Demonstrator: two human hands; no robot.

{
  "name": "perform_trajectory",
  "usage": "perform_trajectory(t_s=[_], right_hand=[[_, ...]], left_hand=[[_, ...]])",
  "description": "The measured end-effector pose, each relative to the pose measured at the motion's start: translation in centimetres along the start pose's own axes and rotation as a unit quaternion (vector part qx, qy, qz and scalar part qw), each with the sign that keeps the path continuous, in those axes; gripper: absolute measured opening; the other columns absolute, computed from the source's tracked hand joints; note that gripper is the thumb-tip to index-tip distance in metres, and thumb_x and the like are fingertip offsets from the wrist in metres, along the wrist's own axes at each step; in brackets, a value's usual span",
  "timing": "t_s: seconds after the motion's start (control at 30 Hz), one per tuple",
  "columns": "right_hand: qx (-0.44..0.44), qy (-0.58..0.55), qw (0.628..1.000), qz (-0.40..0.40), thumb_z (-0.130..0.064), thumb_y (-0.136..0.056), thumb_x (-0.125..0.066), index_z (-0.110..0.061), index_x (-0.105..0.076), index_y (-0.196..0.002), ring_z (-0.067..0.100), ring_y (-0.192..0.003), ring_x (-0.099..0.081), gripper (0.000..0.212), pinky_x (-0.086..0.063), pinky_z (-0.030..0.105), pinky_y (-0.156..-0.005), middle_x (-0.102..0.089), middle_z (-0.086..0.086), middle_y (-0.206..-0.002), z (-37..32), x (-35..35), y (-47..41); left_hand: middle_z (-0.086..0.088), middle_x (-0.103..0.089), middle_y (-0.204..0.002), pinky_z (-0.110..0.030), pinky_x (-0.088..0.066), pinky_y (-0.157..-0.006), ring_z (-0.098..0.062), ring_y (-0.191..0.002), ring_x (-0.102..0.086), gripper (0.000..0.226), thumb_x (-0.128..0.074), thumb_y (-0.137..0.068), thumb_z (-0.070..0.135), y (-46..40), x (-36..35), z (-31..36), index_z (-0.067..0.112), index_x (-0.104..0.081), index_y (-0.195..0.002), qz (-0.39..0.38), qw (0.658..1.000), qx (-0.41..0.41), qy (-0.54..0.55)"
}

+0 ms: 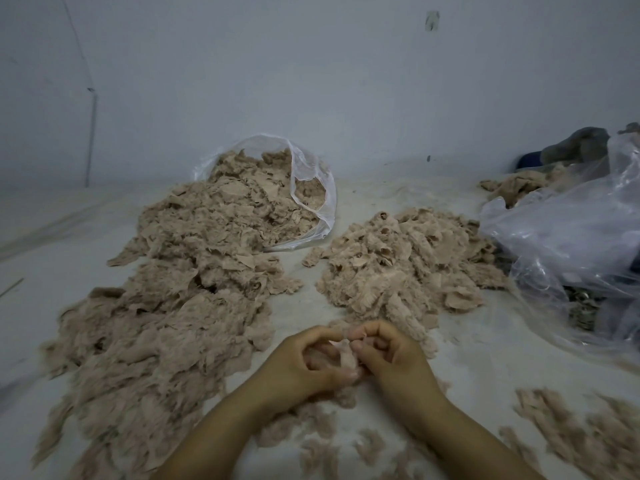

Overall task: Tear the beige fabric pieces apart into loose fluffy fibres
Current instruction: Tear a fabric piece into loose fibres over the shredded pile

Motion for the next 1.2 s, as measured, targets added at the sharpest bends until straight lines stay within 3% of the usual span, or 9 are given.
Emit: perform_trajectory(t_s=[0.07,0.23,0.43,0.6,0.7,0.8,0.97,1.1,1.2], right_hand=[[-0.002,-0.013,1.000,-0.001,0.003,-0.092,-0.054,-0.007,-0.063,-0.089,0.013,-0.057,-0.061,0.014,-0.050,0.021,-0.053,-0.065,0.002,-0.063,0.0,0.1,-0.1],[-0.003,-0.037,0.999,-0.003,-0.002,-0.097,-0.046,-0.004,-0.061,-0.092,0.008,-0.046,-0.044,0.016,-0.038,0.020,-0.046,-0.052,-0.003,-0.052,-0.1,0.2,-0.2],[-0.005,0.038,0.999,-0.013,-0.059,-0.068,-0.061,-0.019,-0.066,-0.084,0.010,-0.062,-0.058,0.044,-0.046,0.020,-0.054,-0.063,-0.003,-0.072,-0.6,0.4,0.3],[-0.085,-0.026,0.992,-0.090,-0.033,-0.069,-0.076,-0.012,-0.058,-0.106,0.022,-0.058,-0.062,0.046,-0.052,0.029,-0.051,-0.066,0.011,-0.070,0.0,-0.9,0.5],[-0.077,-0.053,0.993,-0.069,-0.008,-0.088,-0.064,-0.006,-0.055,-0.105,0.021,-0.055,-0.060,0.020,-0.050,0.026,-0.049,-0.064,0.015,-0.065,-0.1,-0.5,0.3],[-0.041,-0.067,0.995,-0.066,-0.004,-0.089,-0.062,-0.017,-0.060,-0.108,0.020,-0.057,-0.061,0.023,-0.050,0.027,-0.049,-0.063,0.011,-0.065,-0.5,-0.2,0.1],[0.007,-0.003,0.998,-0.066,-0.007,-0.082,-0.070,-0.021,-0.071,-0.076,0.016,-0.056,-0.062,0.015,-0.052,0.024,-0.052,-0.067,0.005,-0.063,-0.8,-0.7,0.5],[0.057,-0.129,0.989,0.045,-0.014,-0.084,-0.064,-0.036,-0.053,-0.125,0.014,-0.097,-0.069,0.048,-0.054,0.020,-0.075,-0.070,-0.001,-0.107,-1.3,1.0,-0.9],[0.028,-0.072,0.997,0.025,-0.020,-0.084,-0.064,-0.047,-0.034,-0.134,0.017,-0.102,-0.067,0.064,-0.055,0.026,-0.081,-0.067,0.000,-0.112,-0.7,1.1,-0.9]], left_hand=[[0.002,-0.064,-0.067,-0.018,-0.047,-0.056,-0.009,-0.058,-0.056,0.014,-0.081,-0.072,0.016,-0.1,0.2,0.2,0.022,-0.070,-0.078,0.017,0.999,-0.032,0.007],[-0.004,-0.057,-0.058,-0.020,-0.036,-0.043,-0.012,-0.045,-0.043,0.026,-0.059,-0.090,0.008,-0.2,1.5,0.3,0.018,-0.062,-0.066,0.094,0.994,-0.033,0.046],[-0.010,-0.049,-0.052,-0.021,-0.030,-0.038,-0.015,-0.039,-0.038,0.035,-0.051,-0.091,-0.001,-0.4,1.3,0.1,0.021,-0.057,-0.064,0.110,0.991,-0.036,0.073],[0.007,-0.050,-0.051,-0.016,-0.032,-0.044,-0.004,-0.043,-0.038,0.022,-0.068,-0.081,0.004,-0.2,0.5,0.7,0.020,-0.061,-0.067,0.122,0.983,-0.131,-0.041],[0.008,-0.050,-0.051,-0.017,-0.032,-0.044,-0.005,-0.045,-0.039,0.016,-0.073,-0.079,0.017,-0.2,0.9,0.6,0.015,-0.063,-0.067,0.156,0.976,-0.148,-0.041],[0.004,-0.051,-0.049,-0.019,-0.032,-0.044,-0.008,-0.044,-0.040,0.016,-0.068,-0.084,0.020,-0.3,1.3,0.6,0.011,-0.064,-0.071,0.169,0.974,-0.149,-0.013],[0.003,-0.052,-0.047,-0.020,-0.033,-0.041,-0.009,-0.041,-0.041,0.018,-0.060,-0.090,0.018,-0.3,1.3,0.5,0.012,-0.063,-0.073,0.141,0.983,-0.112,0.032],[0.006,-0.060,-0.067,-0.030,-0.042,-0.057,-0.011,-0.058,-0.049,0.021,-0.056,-0.093,0.029,-0.6,3.4,0.0,0.016,-0.059,-0.076,0.227,0.969,-0.054,-0.088],[0.007,-0.056,-0.087,-0.024,-0.042,-0.067,-0.010,-0.077,-0.054,0.028,-0.067,-0.080,0.049,-0.4,4.1,-0.8,0.027,-0.059,-0.094,0.125,0.950,0.036,-0.285]])
Point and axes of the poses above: each hand's wrist, its own y-axis away from the middle knuckle, its own x-axis out of the back of the hand, z = x × y, the point moved 3 cm from there along -y, towards the middle knuckle
